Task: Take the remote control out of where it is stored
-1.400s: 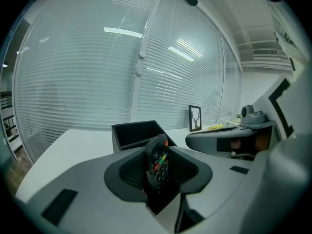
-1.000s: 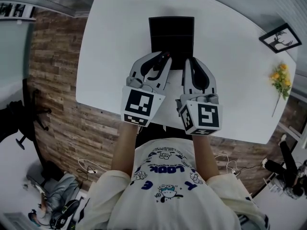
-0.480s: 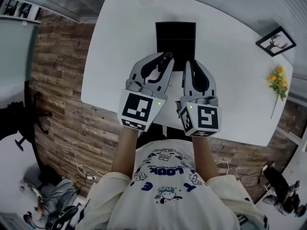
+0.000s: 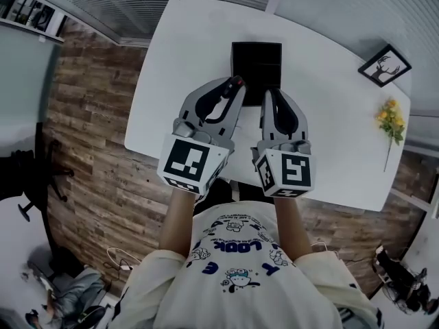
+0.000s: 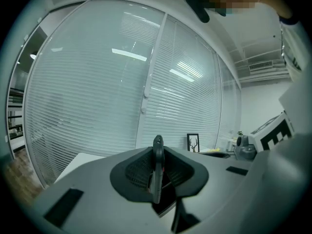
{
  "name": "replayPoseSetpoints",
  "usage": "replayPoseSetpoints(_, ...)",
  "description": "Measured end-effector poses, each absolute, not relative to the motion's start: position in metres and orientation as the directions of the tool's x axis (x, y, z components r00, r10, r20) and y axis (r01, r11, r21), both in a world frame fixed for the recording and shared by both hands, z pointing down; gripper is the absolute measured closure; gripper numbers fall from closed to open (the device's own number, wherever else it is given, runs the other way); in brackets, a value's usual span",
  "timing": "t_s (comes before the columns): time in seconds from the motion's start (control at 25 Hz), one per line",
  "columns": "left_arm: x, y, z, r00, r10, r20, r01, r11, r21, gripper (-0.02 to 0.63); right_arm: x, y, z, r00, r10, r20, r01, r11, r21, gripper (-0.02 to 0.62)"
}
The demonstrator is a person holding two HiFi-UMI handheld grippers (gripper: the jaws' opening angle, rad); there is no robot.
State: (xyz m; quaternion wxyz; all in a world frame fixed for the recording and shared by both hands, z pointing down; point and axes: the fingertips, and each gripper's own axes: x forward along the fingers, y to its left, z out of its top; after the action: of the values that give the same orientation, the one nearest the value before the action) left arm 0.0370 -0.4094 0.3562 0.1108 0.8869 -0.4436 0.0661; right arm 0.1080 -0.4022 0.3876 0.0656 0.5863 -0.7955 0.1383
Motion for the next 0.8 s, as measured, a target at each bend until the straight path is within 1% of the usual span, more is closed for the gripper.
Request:
replayPoseSetpoints(0.2,0.012,-0.395,0.34,0.556,-0.808,0.194,-0.831,-0.541,0.128,0.535,0.091,-0.391,0.373,-0.315,-0.918,0.24,-0.948,0.291,-0.131,0.546)
replayPoseSetpoints(0.48,-0.033,-0.371,0.335,0.456,-0.867,0.201,-0.89,-0.444,0.106,0.535,0.054,-0.377,0.359,-0.357,-0.909,0.217,-0.934,0.341,-0.109,0.546)
replayPoseSetpoints(0.8,-0.071,-0.354,0.352,0.354,-0.906,0.233,-0.935,-0.334,0.119,0.535,0.02,-0.366,0.363,-0.391,-0.89,0.233,-0.92,0.38,-0.094,0.546)
